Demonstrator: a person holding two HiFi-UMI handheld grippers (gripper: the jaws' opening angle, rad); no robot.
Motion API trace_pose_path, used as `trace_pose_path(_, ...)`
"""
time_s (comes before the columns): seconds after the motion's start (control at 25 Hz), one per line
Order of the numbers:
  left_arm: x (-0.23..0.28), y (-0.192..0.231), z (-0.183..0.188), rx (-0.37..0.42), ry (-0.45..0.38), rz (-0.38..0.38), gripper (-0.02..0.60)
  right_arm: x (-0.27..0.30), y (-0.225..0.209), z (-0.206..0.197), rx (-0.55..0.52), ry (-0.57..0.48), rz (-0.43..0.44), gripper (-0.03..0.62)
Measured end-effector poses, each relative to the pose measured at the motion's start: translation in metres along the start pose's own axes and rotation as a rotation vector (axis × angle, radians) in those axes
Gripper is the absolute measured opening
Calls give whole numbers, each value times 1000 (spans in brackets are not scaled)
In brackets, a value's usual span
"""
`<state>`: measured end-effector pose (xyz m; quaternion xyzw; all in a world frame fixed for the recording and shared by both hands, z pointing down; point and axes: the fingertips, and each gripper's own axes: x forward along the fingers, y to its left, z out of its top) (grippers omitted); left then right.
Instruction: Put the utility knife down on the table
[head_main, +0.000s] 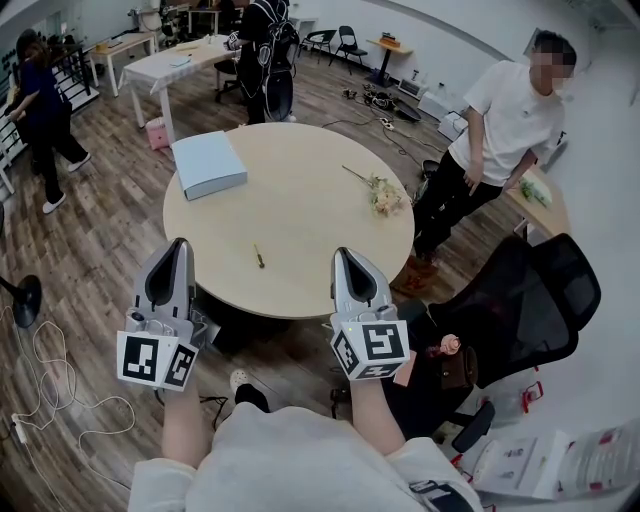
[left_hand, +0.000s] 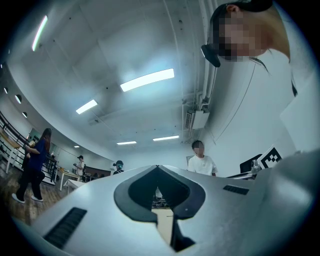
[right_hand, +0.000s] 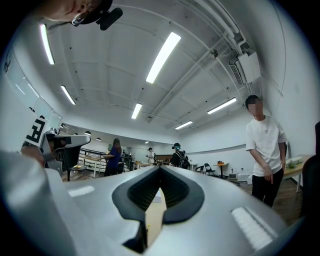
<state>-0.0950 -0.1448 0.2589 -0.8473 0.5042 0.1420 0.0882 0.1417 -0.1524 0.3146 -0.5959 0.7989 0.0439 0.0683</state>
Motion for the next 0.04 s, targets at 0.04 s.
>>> trace_pose_path(0.04,1,0,0,0,-1,0,8,0,0,0,0,0,0,11)
